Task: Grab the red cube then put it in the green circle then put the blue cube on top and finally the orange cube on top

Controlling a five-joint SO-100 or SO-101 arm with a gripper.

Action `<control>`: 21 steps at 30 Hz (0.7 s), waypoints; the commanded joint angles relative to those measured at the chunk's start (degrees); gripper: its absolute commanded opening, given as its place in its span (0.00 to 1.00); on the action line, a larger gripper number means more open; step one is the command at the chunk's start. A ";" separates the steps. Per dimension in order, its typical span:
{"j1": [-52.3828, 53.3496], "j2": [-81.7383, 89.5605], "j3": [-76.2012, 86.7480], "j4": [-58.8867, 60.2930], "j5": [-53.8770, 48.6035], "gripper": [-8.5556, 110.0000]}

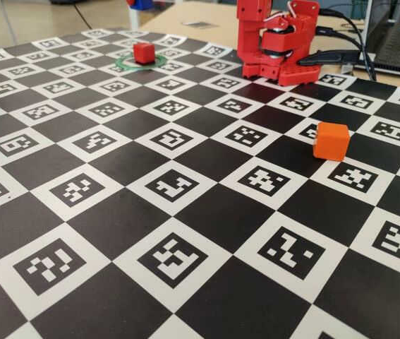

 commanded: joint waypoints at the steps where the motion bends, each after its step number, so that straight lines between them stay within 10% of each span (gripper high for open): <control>1: 0.70 4.83 0.88 -2.72 -0.62 0.14; 21: 0.26 -0.70 4.75 -9.05 -0.18 0.14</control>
